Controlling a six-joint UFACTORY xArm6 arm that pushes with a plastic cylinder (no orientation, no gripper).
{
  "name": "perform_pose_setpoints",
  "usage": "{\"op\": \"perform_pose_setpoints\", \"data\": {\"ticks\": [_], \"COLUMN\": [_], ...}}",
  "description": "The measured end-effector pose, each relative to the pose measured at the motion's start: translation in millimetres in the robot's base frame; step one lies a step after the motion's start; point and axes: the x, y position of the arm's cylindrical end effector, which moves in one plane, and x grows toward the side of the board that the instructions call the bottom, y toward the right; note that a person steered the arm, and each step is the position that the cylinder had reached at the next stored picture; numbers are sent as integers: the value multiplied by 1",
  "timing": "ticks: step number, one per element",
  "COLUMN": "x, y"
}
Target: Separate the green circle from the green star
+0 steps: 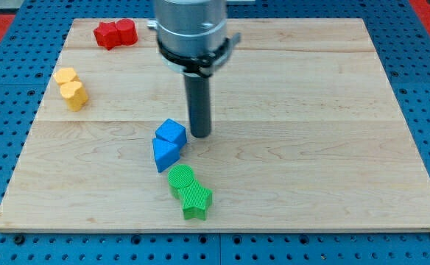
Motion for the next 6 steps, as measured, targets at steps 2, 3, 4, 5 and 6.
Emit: {"op": "perform_pose_setpoints", "data": {"ticks": [2,3,4,5,6], "x": [45,55,51,42,21], "y": [2,-46,-47,-54,-82]}}
